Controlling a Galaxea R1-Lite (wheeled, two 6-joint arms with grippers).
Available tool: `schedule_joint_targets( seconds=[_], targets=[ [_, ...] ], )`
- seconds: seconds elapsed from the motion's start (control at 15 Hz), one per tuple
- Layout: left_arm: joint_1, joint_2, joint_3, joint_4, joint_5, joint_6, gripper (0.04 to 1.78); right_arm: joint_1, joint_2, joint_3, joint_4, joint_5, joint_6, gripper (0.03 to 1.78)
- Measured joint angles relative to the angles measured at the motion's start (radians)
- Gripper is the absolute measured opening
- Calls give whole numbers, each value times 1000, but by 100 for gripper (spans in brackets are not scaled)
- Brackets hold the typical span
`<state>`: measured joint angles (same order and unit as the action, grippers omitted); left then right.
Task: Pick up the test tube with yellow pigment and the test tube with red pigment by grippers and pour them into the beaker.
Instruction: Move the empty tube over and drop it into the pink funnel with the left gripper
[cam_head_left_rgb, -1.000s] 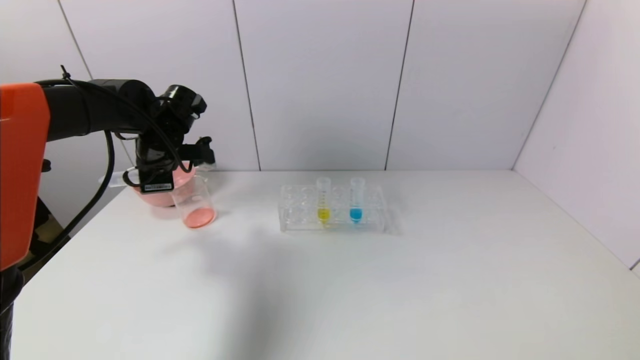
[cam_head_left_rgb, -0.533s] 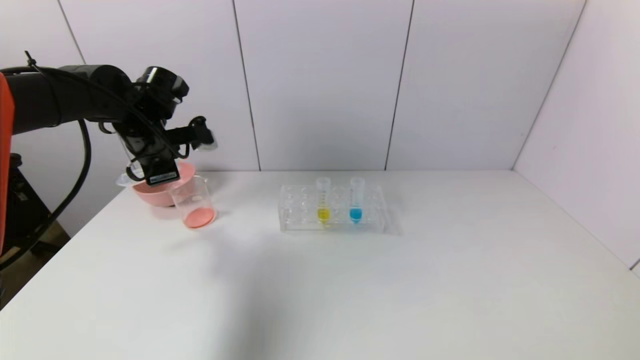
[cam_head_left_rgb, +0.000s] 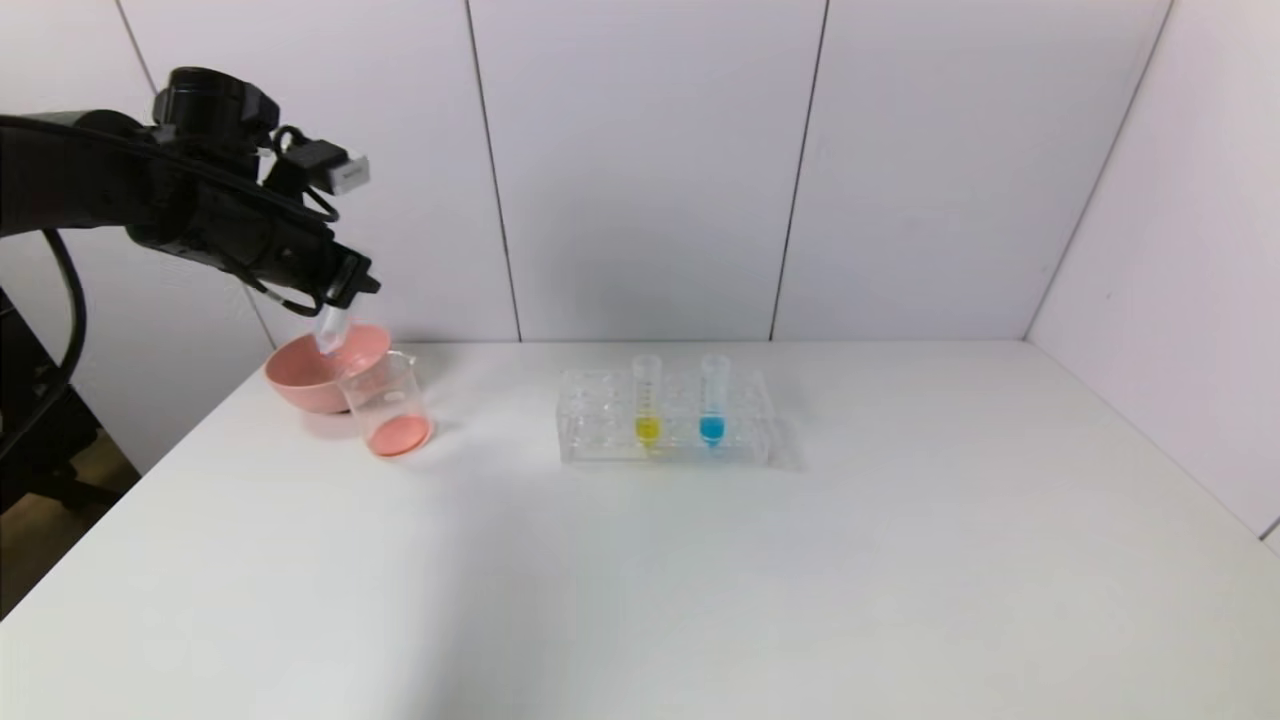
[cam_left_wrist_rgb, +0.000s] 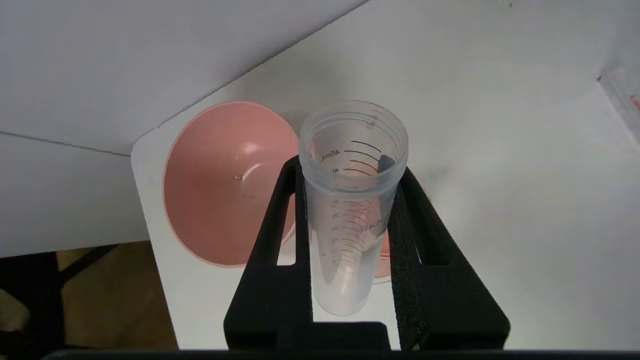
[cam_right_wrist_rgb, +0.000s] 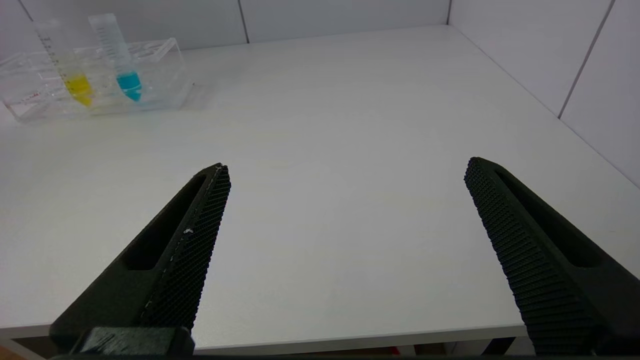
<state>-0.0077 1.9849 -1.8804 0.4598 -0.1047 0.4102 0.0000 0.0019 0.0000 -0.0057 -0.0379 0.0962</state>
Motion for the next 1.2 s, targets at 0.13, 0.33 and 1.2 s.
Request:
schedule_joint_targets(
  seconds=[0.13, 0.33, 1.2],
  targets=[
    [27, -50, 100, -135, -15, -92, 45, 0, 0, 0, 0, 0, 0, 171],
    [44, -133, 283, -426, 35, -260, 45, 0, 0, 0, 0, 0, 0, 171],
    [144, -183, 877, -1243, 189, -406, 45, 0, 0, 0, 0, 0, 0, 171]
  ],
)
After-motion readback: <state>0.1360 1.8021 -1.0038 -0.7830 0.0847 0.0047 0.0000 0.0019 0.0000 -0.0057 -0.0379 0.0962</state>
